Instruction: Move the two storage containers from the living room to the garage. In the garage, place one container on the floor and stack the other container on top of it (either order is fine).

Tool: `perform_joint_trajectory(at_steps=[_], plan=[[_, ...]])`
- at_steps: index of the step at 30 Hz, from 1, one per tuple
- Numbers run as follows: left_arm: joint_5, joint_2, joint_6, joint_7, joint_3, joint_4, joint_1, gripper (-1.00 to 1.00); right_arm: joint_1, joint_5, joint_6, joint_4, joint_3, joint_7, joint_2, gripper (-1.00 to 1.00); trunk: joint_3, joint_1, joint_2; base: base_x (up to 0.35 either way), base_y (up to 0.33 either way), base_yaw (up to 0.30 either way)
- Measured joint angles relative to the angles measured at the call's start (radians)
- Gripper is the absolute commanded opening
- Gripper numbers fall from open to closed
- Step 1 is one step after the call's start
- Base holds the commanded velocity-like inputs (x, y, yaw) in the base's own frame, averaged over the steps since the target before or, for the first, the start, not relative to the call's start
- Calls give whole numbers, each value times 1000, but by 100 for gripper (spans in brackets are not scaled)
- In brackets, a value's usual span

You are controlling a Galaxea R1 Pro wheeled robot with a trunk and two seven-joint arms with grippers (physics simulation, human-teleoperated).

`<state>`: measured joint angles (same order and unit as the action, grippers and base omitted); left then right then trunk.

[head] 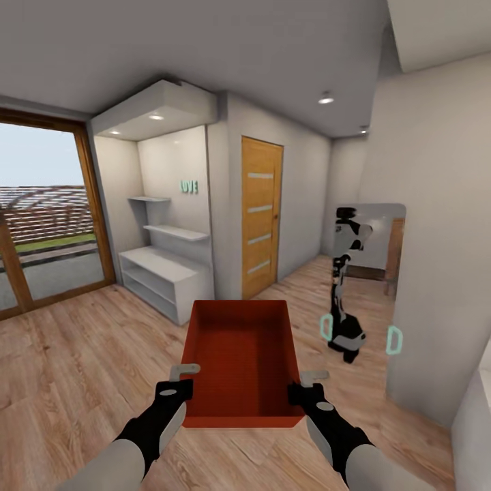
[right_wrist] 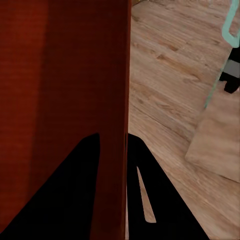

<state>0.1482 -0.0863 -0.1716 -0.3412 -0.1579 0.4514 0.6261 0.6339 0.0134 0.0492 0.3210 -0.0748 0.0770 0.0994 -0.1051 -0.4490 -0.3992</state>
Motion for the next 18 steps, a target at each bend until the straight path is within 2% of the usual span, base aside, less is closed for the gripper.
perform_joint_trajectory(at_steps=[18], plan=[[0, 0, 0, 0, 0, 1, 0, -100, 0, 0, 1, 0, 1, -1, 0, -100, 0, 0, 0, 332, 83, -14]])
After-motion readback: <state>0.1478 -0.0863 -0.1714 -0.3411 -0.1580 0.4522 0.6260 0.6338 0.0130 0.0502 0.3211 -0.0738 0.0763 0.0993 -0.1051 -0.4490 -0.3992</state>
